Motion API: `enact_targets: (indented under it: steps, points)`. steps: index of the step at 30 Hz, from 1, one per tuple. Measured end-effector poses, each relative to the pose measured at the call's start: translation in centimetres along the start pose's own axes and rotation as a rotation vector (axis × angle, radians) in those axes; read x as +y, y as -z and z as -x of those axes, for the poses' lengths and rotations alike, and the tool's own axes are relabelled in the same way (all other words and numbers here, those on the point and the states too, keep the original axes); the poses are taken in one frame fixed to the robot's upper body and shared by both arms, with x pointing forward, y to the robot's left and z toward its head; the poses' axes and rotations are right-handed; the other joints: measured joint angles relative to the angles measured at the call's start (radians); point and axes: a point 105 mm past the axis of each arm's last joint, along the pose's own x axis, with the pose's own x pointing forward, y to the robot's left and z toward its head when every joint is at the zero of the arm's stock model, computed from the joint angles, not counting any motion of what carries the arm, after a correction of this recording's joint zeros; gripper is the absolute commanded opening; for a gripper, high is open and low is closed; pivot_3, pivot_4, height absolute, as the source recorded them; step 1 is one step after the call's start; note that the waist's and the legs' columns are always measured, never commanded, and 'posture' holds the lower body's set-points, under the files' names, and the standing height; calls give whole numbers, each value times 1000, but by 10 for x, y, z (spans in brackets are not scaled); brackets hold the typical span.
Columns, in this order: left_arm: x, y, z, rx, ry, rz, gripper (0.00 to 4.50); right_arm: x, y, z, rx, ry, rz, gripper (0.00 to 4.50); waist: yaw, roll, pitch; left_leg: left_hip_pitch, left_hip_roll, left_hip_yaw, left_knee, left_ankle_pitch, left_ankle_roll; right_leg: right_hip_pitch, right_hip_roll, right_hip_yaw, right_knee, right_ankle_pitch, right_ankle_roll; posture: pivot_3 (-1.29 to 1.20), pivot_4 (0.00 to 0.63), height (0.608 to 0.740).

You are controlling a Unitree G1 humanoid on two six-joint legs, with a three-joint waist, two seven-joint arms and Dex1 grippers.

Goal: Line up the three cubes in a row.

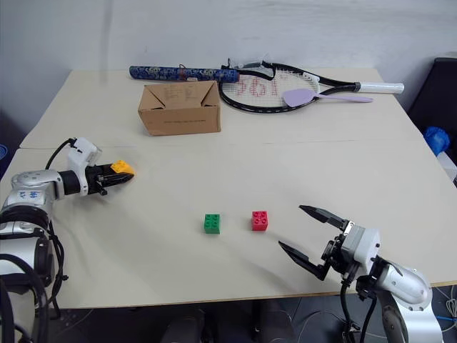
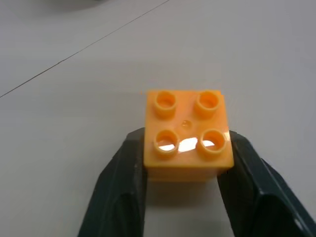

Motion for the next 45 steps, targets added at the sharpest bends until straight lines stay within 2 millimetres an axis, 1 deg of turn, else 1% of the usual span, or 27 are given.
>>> enact_targets:
  steps: [4,6,8,9,10,12,14,15,18,21,24,30,41,43,45]
  points:
    - [-9,-10,6,-43,107,-39,1504,-1,1,0,14,-2,-6,4500,0,0,0,0,0,0,0,0,0,0,1,0,0,0,0,0,150,740]
    - [-21,-23,10,-82,230,-111,1504,-1,1,1,17,-6,-8,4500,1,0,0,0,0,0,1,0,0,0,2,0,1,0,0,0,150,740]
    - [-42,-36,18,-101,403,-248,1504,-1,0,1,16,-29,-3,4500,5,0,0,0,-1,0,1,0,0,0,2,0,0,0,0,0,150,740]
    - [-52,-37,20,-92,470,-293,1504,-1,0,2,17,-32,-1,4500,5,0,0,0,-1,0,1,0,0,0,1,2,1,0,0,0,150,740]
    - [-65,-35,25,-63,533,-380,1504,-2,0,2,14,-46,-4,4500,4,1,0,1,0,0,1,0,0,0,1,5,0,0,0,0,150,740]
    - [-88,-27,24,-20,627,-484,1504,-5,4,8,26,-53,-21,4500,5,1,0,1,1,0,1,0,0,1,-2,12,0,0,0,0,150,740]
    - [-111,-14,22,14,720,-518,1504,-6,8,13,37,-65,-39,4500,7,1,0,2,1,0,1,0,0,1,-2,12,1,0,-1,0,150,740]
    - [-119,-9,21,23,753,-527,1504,-5,9,14,39,-76,-42,4500,9,1,0,1,1,0,2,0,0,0,-1,12,1,0,-1,0,150,740]
    - [-136,-2,19,24,809,-563,1504,-2,11,16,43,-105,-46,4500,17,1,0,2,1,0,2,0,0,1,-1,12,-1,-1,-1,0,150,740]
    - [-142,5,15,33,830,-560,1504,-1,12,18,44,-120,-48,4500,21,1,0,2,0,0,2,0,0,1,-1,12,-1,-1,-1,0,150,740]
    - [-143,13,14,68,835,-569,1504,0,12,18,45,-132,-49,4500,22,1,0,2,0,0,2,0,0,1,-1,12,-1,-1,-1,0,150,740]
    - [-138,8,2,48,763,-595,1504,2,13,18,47,-145,-51,4500,24,1,0,2,0,0,2,0,0,1,-2,12,-1,-1,-1,0,150,740]
    - [-135,8,0,42,741,-586,1504,0,12,11,37,-154,-54,4500,23,2,0,2,0,0,3,0,1,1,-3,12,0,-1,-1,0,150,740]
    - [-134,8,-1,45,737,-575,2243,-1,11,9,37,-152,-58,4500,22,2,0,2,0,0,3,0,1,1,-3,12,0,-1,-1,0,150,740]
    - [-133,14,0,63,732,-546,2765,0,9,5,32,-157,-59,4500,22,2,0,2,0,0,3,0,1,1,-2,12,1,-1,-1,0,150,740]
